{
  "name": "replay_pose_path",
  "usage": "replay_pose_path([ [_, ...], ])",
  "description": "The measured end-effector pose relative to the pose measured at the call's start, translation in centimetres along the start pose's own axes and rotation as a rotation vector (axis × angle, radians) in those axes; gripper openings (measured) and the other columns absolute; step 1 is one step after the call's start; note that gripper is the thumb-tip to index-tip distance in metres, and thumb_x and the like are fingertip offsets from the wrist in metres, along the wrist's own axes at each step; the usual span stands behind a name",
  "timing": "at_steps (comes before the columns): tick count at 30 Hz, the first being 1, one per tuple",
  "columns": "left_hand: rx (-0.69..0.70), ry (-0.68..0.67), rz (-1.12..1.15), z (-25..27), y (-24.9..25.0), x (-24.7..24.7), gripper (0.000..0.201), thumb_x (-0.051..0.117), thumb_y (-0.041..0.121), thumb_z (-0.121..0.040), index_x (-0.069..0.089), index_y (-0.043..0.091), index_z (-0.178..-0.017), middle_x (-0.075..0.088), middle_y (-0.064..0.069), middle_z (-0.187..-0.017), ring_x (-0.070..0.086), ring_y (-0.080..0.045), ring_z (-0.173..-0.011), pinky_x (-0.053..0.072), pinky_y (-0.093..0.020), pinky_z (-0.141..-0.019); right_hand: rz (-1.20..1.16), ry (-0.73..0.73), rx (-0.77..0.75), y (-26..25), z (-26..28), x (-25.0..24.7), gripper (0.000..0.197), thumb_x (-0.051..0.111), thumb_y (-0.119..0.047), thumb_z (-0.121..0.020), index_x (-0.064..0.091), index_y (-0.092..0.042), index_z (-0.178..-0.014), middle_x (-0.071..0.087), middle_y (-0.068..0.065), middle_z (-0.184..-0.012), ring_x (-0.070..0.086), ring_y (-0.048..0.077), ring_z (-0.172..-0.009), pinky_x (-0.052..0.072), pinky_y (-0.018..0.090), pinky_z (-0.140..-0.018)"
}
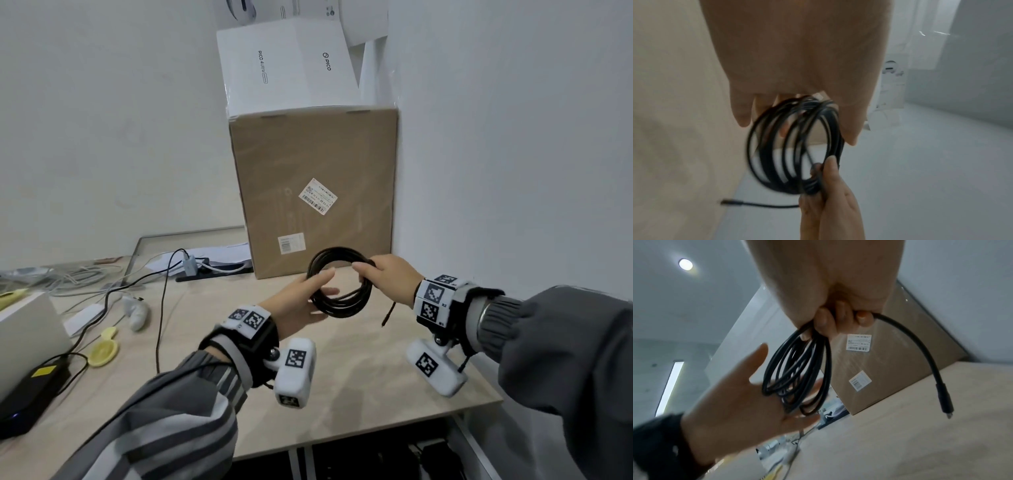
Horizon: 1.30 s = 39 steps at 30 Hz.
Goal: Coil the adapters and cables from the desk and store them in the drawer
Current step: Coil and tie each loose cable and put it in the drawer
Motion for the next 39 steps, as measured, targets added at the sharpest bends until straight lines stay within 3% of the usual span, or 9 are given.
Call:
replay_pose_path([
  [5, 0.056, 0.111, 0.457, -0.7, -1.1, 1.5, 0.019, 0.05, 0.024, -0.099, 0.056, 0.008, -0.09, 0.068, -0.006, -0.083, 0.068, -0.016, -0.078, 0.054, -0.029, -0.073, -0.001, 0.109, 0.128, 1.6, -0.6, 1.8, 0.041, 0.042, -0.044, -0.096, 0.062, -0.017, -0.073, 0.064, 0.001, -0.076, 0.06, 0.021, -0.079, 0.044, 0.033, -0.076],
  [9, 0.16, 0.106, 0.586, -1.1, -0.1, 2.3, 0.029, 0.038, 0.021, -0.103, 0.05, 0.007, -0.081, 0.052, 0.001, -0.059, 0.054, -0.013, -0.056, 0.047, -0.028, -0.07, -0.057, 0.168, 0.148, 2.0, -0.7, 3.1, 0.049, 0.039, -0.043, -0.098, 0.06, -0.002, -0.079, 0.06, 0.01, -0.076, 0.057, 0.029, -0.075, 0.037, 0.034, -0.067],
  [14, 0.229, 0.337, 0.78, -2.0, 1.1, 1.5, 0.027, 0.034, 0.014, -0.104, 0.043, 0.011, -0.079, 0.034, 0.006, -0.051, 0.028, -0.005, -0.033, 0.033, -0.021, -0.05, -0.316, 0.032, 0.034, 0.6, 0.7, 3.2, 0.028, 0.046, -0.043, -0.096, 0.049, -0.015, -0.094, 0.047, -0.002, -0.06, 0.042, 0.011, -0.052, 0.034, 0.025, -0.054],
  [18, 0.216, 0.495, 0.897, -2.1, 2.2, -1.3, 0.029, 0.031, 0.008, -0.103, 0.04, 0.014, -0.076, 0.032, 0.006, -0.039, 0.023, -0.005, -0.026, 0.025, -0.014, -0.033, -0.175, -0.166, -0.098, 1.4, 2.3, 2.8, 0.019, 0.049, -0.031, -0.097, 0.064, -0.02, -0.098, 0.063, -0.002, -0.084, 0.052, 0.002, -0.071, 0.045, 0.027, -0.075],
  [24, 0.187, 0.307, 0.257, 0.1, 2.7, -3.2, 0.024, 0.037, 0.013, -0.103, 0.05, 0.008, -0.084, 0.031, 0.002, -0.059, 0.025, -0.004, -0.036, 0.024, -0.015, -0.036, -0.01, -0.342, -0.16, 2.3, 2.3, -0.4, 0.021, 0.054, -0.025, -0.095, 0.07, -0.019, -0.083, 0.058, -0.014, -0.072, 0.048, -0.008, -0.062, 0.037, 0.009, -0.065],
  [30, 0.132, 0.111, -0.169, 1.8, 3.6, -1.8, 0.028, 0.042, 0.012, -0.102, 0.05, 0.011, -0.075, 0.033, 0.0, -0.06, 0.025, -0.005, -0.042, 0.022, -0.015, -0.04, 0.087, -0.475, -0.188, 0.8, 0.3, -2.6, 0.017, 0.064, -0.031, -0.089, 0.07, -0.03, -0.073, 0.05, -0.005, -0.06, 0.038, 0.006, -0.054, 0.033, 0.02, -0.057],
  [34, 0.082, 0.014, -0.464, 2.2, 3.6, -0.7, 0.023, 0.045, 0.013, -0.101, 0.057, 0.009, -0.081, 0.034, -0.001, -0.061, 0.027, -0.008, -0.046, 0.025, -0.017, -0.041, 0.102, -0.641, -0.135, -0.9, -0.4, -3.3, 0.017, 0.067, -0.032, -0.086, 0.071, -0.021, -0.099, 0.054, -0.005, -0.058, 0.042, 0.01, -0.059, 0.034, 0.024, -0.063],
  [37, 0.074, -0.065, -0.621, 2.7, 3.8, 0.8, 0.018, 0.046, 0.015, -0.101, 0.059, 0.009, -0.09, 0.035, -0.002, -0.06, 0.028, -0.01, -0.048, 0.027, -0.017, -0.042, 0.032, -0.732, -0.008, -2.2, -0.7, -3.3, 0.045, 0.06, -0.055, -0.083, 0.063, -0.022, -0.114, 0.056, 0.001, -0.067, 0.04, 0.016, -0.064, 0.031, 0.025, -0.062],
  [39, 0.099, -0.092, -0.654, 2.8, 4.0, 1.4, 0.016, 0.045, 0.015, -0.101, 0.059, 0.007, -0.095, 0.035, -0.001, -0.06, 0.028, -0.01, -0.048, 0.028, -0.016, -0.042, 0.113, -0.685, -0.021, -2.4, -0.8, -3.2, 0.047, 0.049, -0.076, -0.073, 0.065, -0.039, -0.099, 0.058, 0.001, -0.074, 0.044, 0.017, -0.069, 0.035, 0.026, -0.065],
])
Point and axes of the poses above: each hand's wrist, its own z-axis away from the middle knuckle, its own x-axis out of the palm, y = z × x, the point moved 1 cm from there along -z, towards the middle knuckle
